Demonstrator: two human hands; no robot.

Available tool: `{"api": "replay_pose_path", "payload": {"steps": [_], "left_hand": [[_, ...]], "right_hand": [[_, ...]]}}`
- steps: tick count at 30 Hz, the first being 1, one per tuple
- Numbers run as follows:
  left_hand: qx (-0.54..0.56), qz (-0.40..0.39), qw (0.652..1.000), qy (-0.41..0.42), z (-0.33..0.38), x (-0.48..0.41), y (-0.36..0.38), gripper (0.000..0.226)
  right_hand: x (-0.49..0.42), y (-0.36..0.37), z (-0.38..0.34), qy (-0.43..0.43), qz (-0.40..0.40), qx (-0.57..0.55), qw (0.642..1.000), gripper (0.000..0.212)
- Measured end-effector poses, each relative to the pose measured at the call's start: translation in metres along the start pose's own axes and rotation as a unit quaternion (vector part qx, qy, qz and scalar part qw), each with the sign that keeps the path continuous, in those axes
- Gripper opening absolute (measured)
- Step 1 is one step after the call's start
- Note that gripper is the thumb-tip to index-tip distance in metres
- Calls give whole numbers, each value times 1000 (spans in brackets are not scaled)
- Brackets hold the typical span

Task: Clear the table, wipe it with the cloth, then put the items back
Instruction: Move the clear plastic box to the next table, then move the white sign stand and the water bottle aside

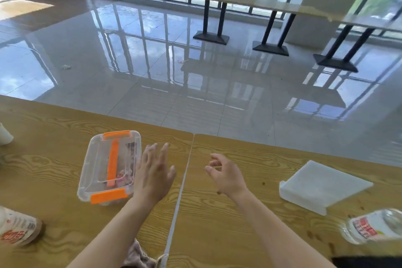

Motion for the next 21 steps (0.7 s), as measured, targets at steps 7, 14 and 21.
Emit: {"api": "replay_pose_path", "payload": {"steps": [7,14,21], "left_hand": [[37,-63,993,95,111,22,54,70],[86,-104,976,173,224,38,101,69],[105,-131,958,232,320,51,137,69]], "right_hand": [[54,-81,78,40,97,37,994,37],[119,-162,156,86,188,67,976,30],[181,-223,223,128,255,79,955,28]]}}
Point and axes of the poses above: each hand's wrist, its own x-axis away from the middle knuckle, its own y-axis out of the palm, z = x × y, the point moved 9 cm from there along -x, towards the middle knuckle, and after that the axes turned 8 degrees about x, right-handed, at the moved point
